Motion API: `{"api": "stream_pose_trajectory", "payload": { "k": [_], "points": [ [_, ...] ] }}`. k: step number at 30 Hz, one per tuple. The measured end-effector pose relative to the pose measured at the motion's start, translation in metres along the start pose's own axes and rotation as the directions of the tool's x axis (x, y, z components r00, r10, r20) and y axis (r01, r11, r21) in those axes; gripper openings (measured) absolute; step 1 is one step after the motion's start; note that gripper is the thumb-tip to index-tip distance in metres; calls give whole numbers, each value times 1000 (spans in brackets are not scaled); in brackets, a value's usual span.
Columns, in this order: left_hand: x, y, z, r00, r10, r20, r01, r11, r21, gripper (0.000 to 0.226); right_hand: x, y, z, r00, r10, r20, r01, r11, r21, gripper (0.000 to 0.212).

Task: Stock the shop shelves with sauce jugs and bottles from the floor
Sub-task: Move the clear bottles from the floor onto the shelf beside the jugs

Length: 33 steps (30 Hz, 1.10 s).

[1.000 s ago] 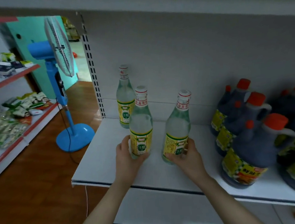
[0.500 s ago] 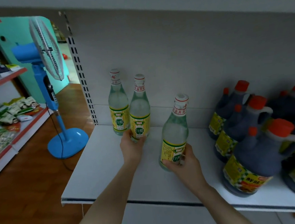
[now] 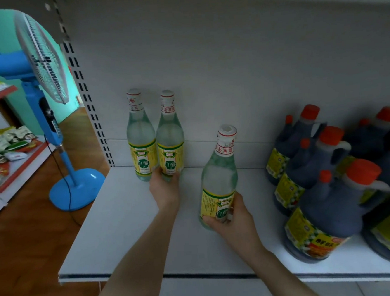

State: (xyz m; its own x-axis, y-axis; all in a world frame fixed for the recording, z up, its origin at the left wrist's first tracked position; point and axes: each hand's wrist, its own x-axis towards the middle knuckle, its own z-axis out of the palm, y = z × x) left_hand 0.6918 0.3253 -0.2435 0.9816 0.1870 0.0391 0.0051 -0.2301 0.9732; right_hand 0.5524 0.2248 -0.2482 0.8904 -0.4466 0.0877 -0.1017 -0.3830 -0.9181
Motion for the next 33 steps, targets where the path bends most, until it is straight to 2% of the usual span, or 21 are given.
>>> {"api": "stream_pose_trajectory", "payload": {
  "k": [4,10,17,22,24,26,29,31,33],
  "points": [
    [5,-4,4,1000,28,-10,-28,999,38,26,0,0,0,1000,-11,-3,11,1000,3,64],
    [6,-11,10,997,67,-33,-64,993,97,45,0,3,1,1000,-18,6,18,1000,3,66],
    [11,-15,10,999,36,-36,-32,994,105,44,0,5,1,1000,-16,11,16,1000,-14,69],
    [5,-10,3,1000,0,28,-3,996,89,48,-2,2,-2,1000,-11,27,11,1000,17,68],
    [-8,-9,-5,995,24,95,-39,985,166,54,-3,6,-5,998,-21,56,19,1000,24,69],
    [-24,-13,-16,972,84,218,-163,913,374,60,-4,11,-8,997,-27,79,25,999,24,70],
    [-42,-21,-36,892,98,442,-405,610,681,60,-2,13,-8,998,-18,65,15,999,37,69],
    [-46,-26,-50,856,31,517,-468,474,746,58,1,9,-5,999,-16,32,15,999,40,67],
    [-48,-30,-60,838,-4,545,-484,457,746,60,8,4,1,1000,-22,-12,23,999,49,67]
  ]
}}
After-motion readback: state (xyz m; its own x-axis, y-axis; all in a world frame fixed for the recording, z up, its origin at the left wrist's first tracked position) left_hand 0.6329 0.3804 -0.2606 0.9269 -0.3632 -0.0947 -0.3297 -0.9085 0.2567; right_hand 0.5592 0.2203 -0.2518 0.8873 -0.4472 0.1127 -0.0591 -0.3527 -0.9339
